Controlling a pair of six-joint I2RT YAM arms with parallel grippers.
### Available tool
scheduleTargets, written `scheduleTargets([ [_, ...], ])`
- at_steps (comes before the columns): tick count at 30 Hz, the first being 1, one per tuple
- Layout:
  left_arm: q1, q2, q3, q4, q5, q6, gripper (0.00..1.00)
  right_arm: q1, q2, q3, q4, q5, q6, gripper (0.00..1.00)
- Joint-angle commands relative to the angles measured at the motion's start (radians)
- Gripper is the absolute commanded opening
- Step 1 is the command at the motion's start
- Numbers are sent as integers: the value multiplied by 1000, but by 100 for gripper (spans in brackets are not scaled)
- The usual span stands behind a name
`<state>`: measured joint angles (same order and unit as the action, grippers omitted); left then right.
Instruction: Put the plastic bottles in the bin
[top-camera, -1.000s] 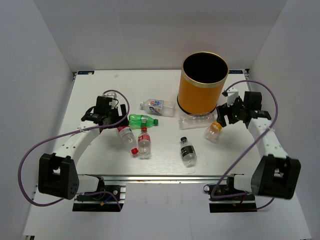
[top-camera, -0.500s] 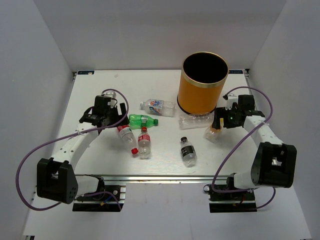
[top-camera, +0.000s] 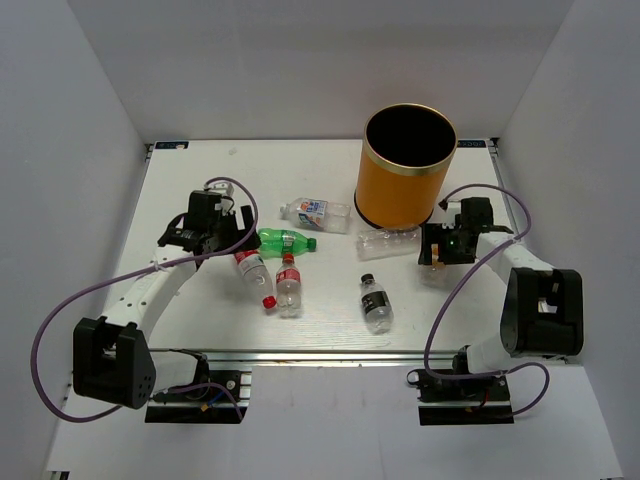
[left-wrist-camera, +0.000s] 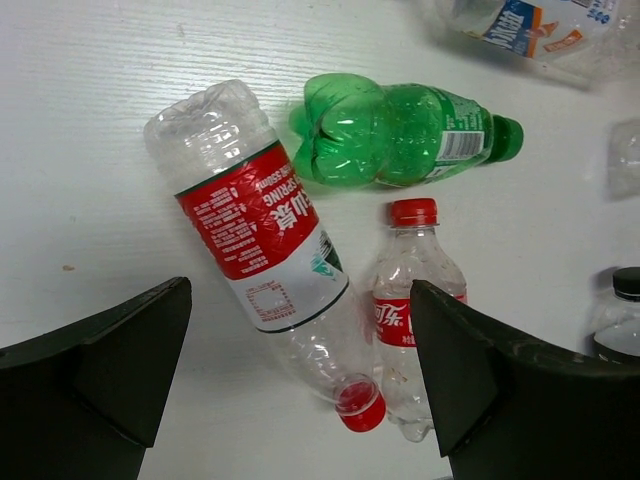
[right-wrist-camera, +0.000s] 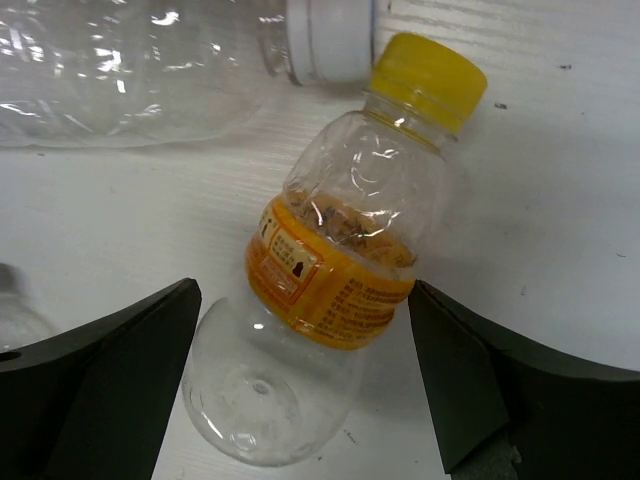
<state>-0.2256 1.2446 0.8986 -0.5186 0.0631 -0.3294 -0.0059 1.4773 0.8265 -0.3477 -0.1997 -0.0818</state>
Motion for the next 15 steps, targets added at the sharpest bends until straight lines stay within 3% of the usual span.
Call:
scheduleTargets([
  [1,-4,-36,25,46,79,24,100,3,14,-6,0,68,-15,90],
  [6,-14,-91,-9,146,305,75,100,4,34,2,-59,94,-44,86],
  [11,-23,-129,-53,265,521,75,100,0,-24,-16,-76,86,-97,62],
  [13,-35,-129,-64,290,578,75,100,0,-51,-35,-99,71,-130,38],
  [14,-46,-129,-64,299,589,66,100,1,-84,-32,-105,78,-150,32],
  [15,-70,-117,-64,299,599,56,100,1,-94,-12,-138,50,-160,14],
])
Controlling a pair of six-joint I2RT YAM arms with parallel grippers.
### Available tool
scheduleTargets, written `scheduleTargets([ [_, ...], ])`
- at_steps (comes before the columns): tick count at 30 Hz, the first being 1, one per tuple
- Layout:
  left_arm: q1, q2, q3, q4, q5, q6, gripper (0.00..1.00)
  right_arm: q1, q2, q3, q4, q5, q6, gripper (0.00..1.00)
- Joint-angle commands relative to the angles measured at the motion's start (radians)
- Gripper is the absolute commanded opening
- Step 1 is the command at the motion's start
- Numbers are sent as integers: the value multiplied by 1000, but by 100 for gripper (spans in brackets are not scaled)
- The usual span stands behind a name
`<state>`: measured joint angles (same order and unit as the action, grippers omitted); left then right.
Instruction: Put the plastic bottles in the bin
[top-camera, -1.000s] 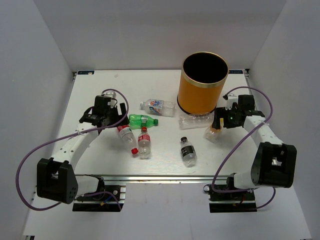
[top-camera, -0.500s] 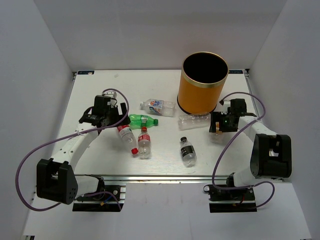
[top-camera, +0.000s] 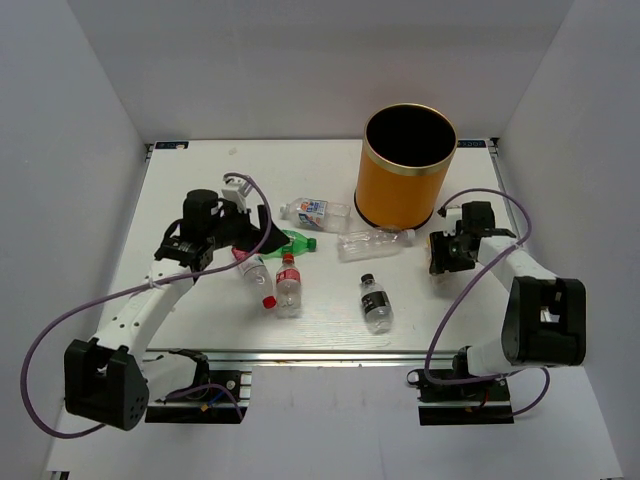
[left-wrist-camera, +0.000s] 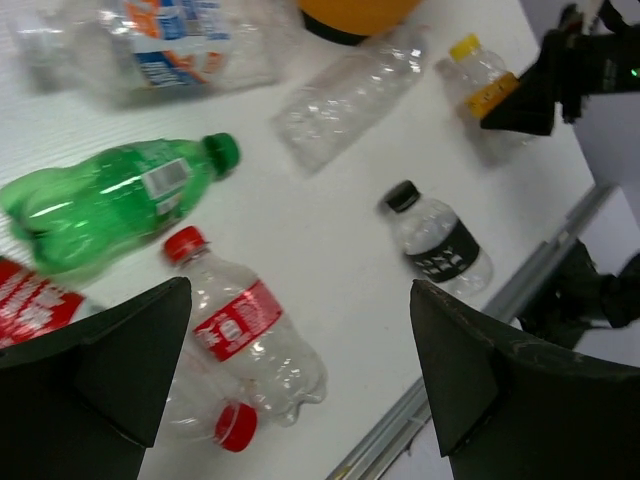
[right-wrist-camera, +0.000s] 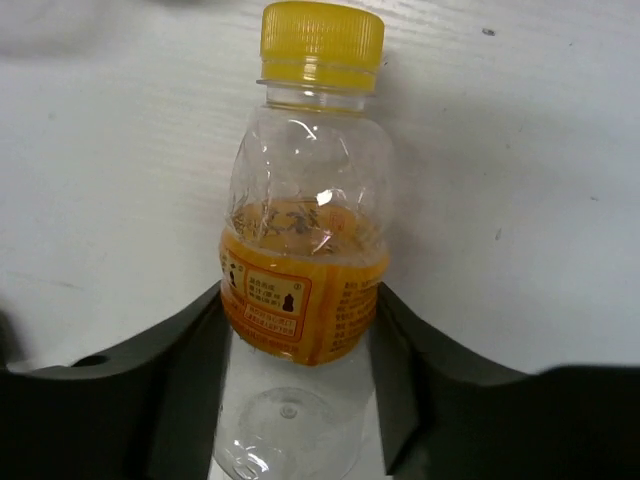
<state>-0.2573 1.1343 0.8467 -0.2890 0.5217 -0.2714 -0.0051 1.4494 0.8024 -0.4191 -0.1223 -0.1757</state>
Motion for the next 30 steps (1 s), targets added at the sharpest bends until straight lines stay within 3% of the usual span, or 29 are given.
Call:
scheduleTargets([
  [1,-57,-7,0,70,130,-2,100,-1,-82,23,-110,-40,-86,5],
  [3,-103,16,12,70,109,-11,100,-1,-113,55,-200,-112,-157,0],
  [8,-330,111,81,21,-32,-52,100,2,-222,204,-415,-290,-283,0],
  [13,-581,243,143,-47,-276,-136,100,4,-323,507,-514,-446,-352,0],
  [16,-657,308,166,-75,-417,-204,100,2,-296,607,-466,-477,-288,0],
  [21,-767,363,230,-84,-595,-359,100,4,-196,828,-200,-467,-138,0],
  [29,-847,534,342,-61,-689,-425,100,2,231,1083,-32,-464,-16,0],
  [30,-859,554,356,-61,-698,-434,100,31,255,1098,-23,-455,-13,10],
])
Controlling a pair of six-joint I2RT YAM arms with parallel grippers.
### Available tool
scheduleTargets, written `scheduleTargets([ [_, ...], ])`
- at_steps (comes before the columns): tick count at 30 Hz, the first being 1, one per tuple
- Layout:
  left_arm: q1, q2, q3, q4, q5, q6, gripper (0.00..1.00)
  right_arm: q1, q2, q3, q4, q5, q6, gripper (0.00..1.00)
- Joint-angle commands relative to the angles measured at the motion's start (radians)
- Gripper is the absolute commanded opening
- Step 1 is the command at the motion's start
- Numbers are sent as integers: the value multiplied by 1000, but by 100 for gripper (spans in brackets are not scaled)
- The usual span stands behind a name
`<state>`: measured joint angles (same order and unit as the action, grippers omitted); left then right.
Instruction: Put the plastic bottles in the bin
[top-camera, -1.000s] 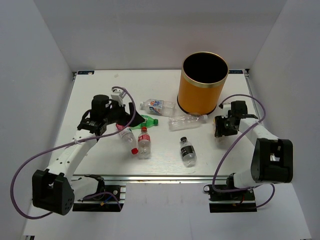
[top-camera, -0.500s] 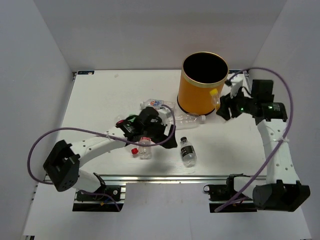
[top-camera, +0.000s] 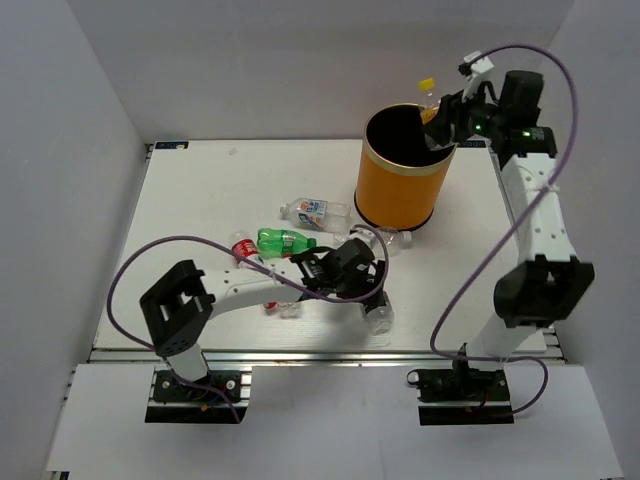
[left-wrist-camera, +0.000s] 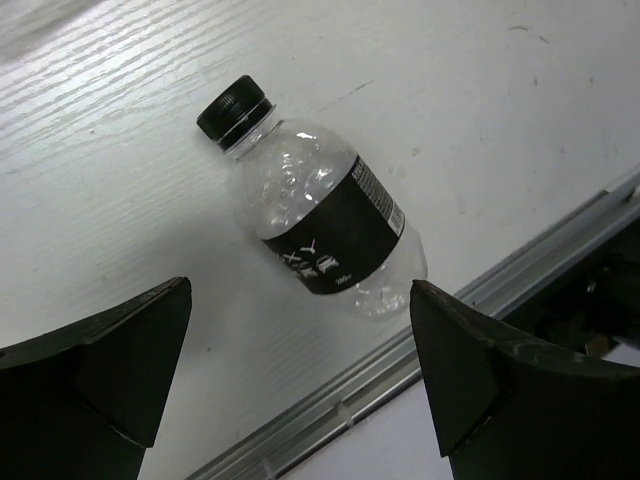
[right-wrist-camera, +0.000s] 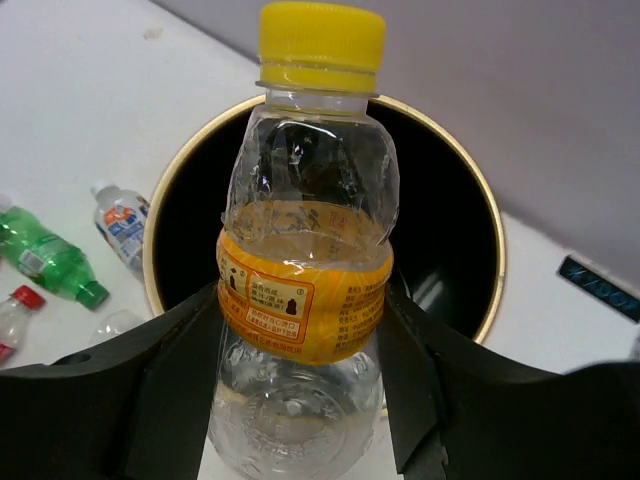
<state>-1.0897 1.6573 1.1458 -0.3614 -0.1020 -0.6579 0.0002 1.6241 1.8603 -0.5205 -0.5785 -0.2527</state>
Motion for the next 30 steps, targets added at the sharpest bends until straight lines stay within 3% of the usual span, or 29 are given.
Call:
scheduleTargets([
  [1,-27,70,69,1,-74,-57,100,43,98,49,103,8,66,17],
  [2,-27,87,89,1,-99,-57,100,37,140,77,108,11,60,27],
  [3,-38,102,100,-8,-99,-71,100,38,181,104,109,25,59,48],
  [4,-38,131,110,-8,-108,-80,100,41,207,125,105,25,55,57],
  [7,-47,163,152,-51,-133,-91,100,35,192,90,129,8,50,73],
  [9,-56,189,180,-77,-143,-91,100,32,171,47,172,-4,44,78],
  [10,-56,200,189,-89,-154,-91,100,31,105,-39,187,-1,41,85],
  [14,-65,268,230,-146,-154,-100,100,27,-22,-180,269,19,32,90],
  [21,-85,299,241,-209,-163,-109,97,12,-162,-259,197,39,36,90],
  [24,-95,321,241,-237,-174,-109,82,11,-269,-378,203,25,40,90],
  [25,-95,322,250,-237,-174,-109,70,-18,-320,-436,209,23,38,90],
  [27,-104,309,271,-246,-186,-95,54,-29,-394,-542,203,23,32,61],
  [28,-113,299,285,-261,-200,-95,37,-31,-446,-568,195,25,26,39],
  [29,-113,285,301,-273,-215,-83,29,-32,-496,-593,186,69,26,12],
  [30,-122,270,336,-286,-250,-66,23,-37,-545,-663,166,89,23,0],
])
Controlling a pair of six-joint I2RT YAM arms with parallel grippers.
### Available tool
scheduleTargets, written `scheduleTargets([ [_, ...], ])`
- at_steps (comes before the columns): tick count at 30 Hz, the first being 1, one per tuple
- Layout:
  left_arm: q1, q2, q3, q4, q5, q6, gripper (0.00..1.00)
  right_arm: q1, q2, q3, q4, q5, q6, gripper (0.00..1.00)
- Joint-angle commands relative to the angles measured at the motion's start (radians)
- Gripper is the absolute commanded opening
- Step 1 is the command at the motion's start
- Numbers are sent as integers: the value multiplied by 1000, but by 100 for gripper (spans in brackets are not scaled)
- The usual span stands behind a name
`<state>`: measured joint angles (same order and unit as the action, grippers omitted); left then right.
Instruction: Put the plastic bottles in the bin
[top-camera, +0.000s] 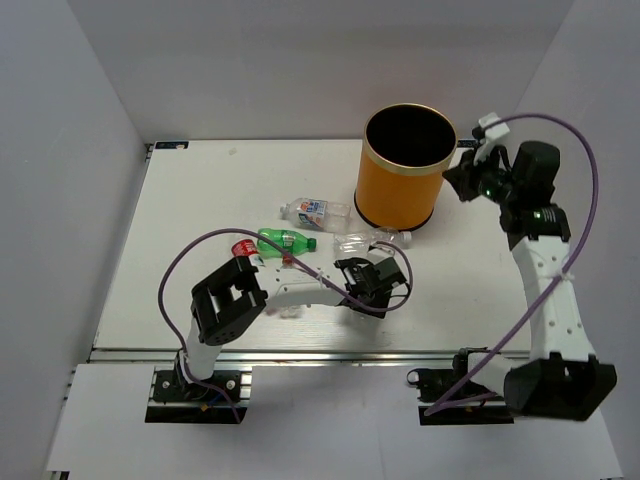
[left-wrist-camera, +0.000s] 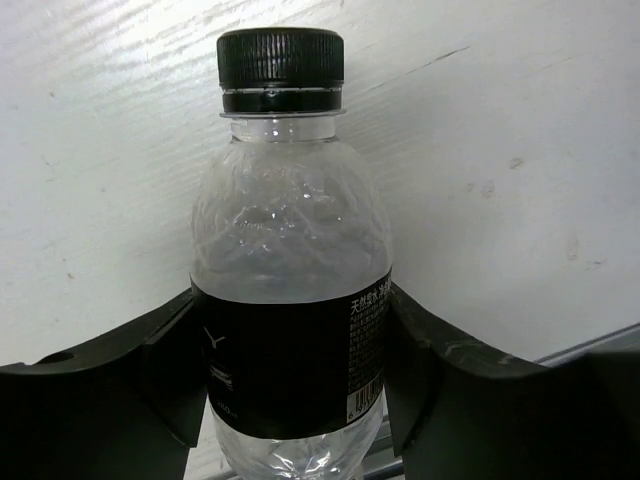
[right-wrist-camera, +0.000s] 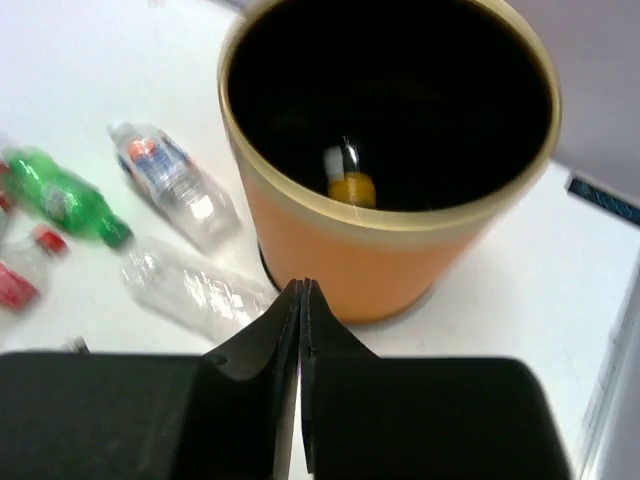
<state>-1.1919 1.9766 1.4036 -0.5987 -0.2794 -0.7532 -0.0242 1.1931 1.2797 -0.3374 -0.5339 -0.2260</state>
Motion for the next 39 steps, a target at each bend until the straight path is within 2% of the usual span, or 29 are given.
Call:
scheduleTargets([
  [1,-29,-68,96,-59,-86,44,19,-13,-137,-106,-37,73,-9,0],
  [2,-29,-106,115,-59,-110,78,14,-14,-218,-191,-44,92,-39,0],
  [8,-29,-180,317,-88,-231,205,13,-26,-441,-440,-91,127,-124,0],
  [11,-8,-162,472,-112,-312,274,13,-31,-493,-514,-110,123,-128,0],
  [15,3,-92,717,-67,-432,466,12,-39,-494,-555,-170,28,-226,0],
  [17,12,-56,785,37,-478,535,12,-40,-492,-575,-189,-17,-266,0],
  [19,21,-56,785,155,-497,642,12,-45,-489,-592,-212,-64,-325,0],
  [20,35,-47,761,286,-506,679,12,-51,-489,-597,-231,-77,-358,0],
  [22,66,-16,774,387,-506,750,13,-52,-492,-606,-255,-142,-413,0],
  [25,109,98,863,444,-468,772,19,-51,-506,-606,-293,-193,-466,0],
  [28,167,197,1017,487,-432,781,23,-49,-517,-606,-310,-212,-481,0],
  [30,210,263,1040,528,-412,764,24,-51,-523,-606,-308,-207,-481,0],
  [32,254,290,1040,567,-385,730,34,-51,-530,-612,-301,-201,-480,0],
  [34,285,324,1040,567,-333,663,48,-52,-530,-614,-301,-201,-480,0],
  [35,297,333,1040,557,-324,646,63,-52,-524,-612,-302,-199,-480,7],
  [36,313,343,1040,557,-301,622,84,-54,-506,-611,-307,-204,-484,24],
  [37,313,343,1031,544,-287,612,84,-52,-513,-609,-311,-210,-486,37],
  [38,322,343,1031,534,-273,603,99,-52,-504,-606,-316,-213,-496,49],
  [39,322,343,1031,525,-244,594,100,-52,-501,-609,-321,-224,-503,65],
])
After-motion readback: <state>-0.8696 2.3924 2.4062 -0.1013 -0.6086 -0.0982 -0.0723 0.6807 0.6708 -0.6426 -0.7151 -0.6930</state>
